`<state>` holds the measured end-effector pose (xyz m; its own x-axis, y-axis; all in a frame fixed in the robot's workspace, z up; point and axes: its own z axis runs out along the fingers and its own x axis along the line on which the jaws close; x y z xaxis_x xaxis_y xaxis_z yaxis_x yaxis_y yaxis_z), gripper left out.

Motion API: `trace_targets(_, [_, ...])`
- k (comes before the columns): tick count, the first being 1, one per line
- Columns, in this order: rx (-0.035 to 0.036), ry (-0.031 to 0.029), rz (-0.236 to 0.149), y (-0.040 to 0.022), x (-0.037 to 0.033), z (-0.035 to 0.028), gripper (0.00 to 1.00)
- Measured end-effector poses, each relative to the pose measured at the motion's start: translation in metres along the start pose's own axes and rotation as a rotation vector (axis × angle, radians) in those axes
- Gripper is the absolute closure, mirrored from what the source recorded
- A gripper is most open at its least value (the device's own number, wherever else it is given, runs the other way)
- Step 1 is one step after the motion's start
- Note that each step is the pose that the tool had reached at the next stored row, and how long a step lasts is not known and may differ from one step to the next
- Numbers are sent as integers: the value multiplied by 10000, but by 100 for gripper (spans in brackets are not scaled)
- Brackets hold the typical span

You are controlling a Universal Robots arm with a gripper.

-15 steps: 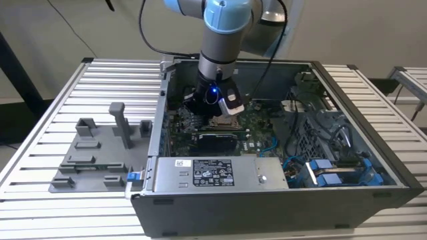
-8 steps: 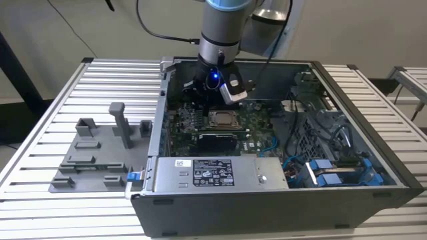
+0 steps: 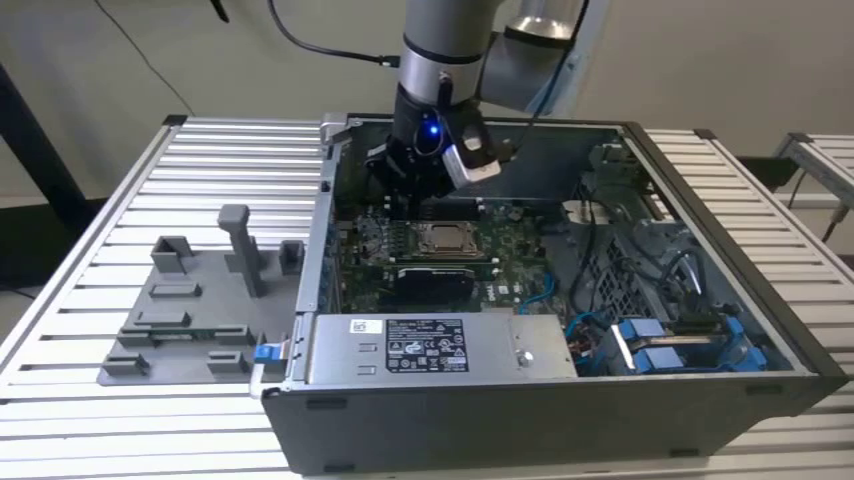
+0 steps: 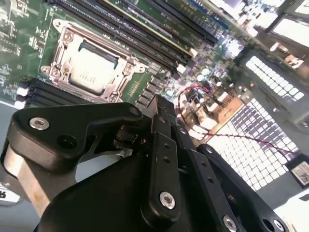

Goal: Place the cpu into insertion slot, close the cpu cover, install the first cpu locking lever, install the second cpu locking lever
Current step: 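Install the second cpu locking lever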

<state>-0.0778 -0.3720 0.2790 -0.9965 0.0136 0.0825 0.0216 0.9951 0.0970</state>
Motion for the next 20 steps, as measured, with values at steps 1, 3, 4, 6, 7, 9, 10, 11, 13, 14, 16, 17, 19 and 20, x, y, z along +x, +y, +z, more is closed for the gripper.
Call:
trace_targets(1, [49, -17, 2, -6, 0, -8, 89])
trace_targets(3, [164, -62, 7, -19, 1, -19, 89])
trace_targets(4, [203, -101, 7, -25, 1, -22, 89])
trace_targets(6, [225, -261, -12, -39, 2, -30, 89])
trace_targets(7, [223, -347, -28, -43, 2, -33, 89])
trace_targets(9, [222, -611, -67, -48, 2, -36, 89])
trace_targets(10, [221, -737, -85, -48, 2, -37, 89])
trace_targets(11, [216, -827, -99, -48, 2, -39, 89])
trace_targets(13, [206, -878, -106, -44, 4, -76, 89])
trace_targets(14, [206, -878, -106, -40, 7, -116, 89])
trace_targets(16, [204, -878, -106, -31, 15, -207, 89])
trace_targets(17, [203, -879, -106, -27, 19, -251, 89])
trace_targets(19, [184, -880, -109, -24, 22, -302, 89])
trace_targets(20, [180, -881, -109, -25, 22, -302, 89])
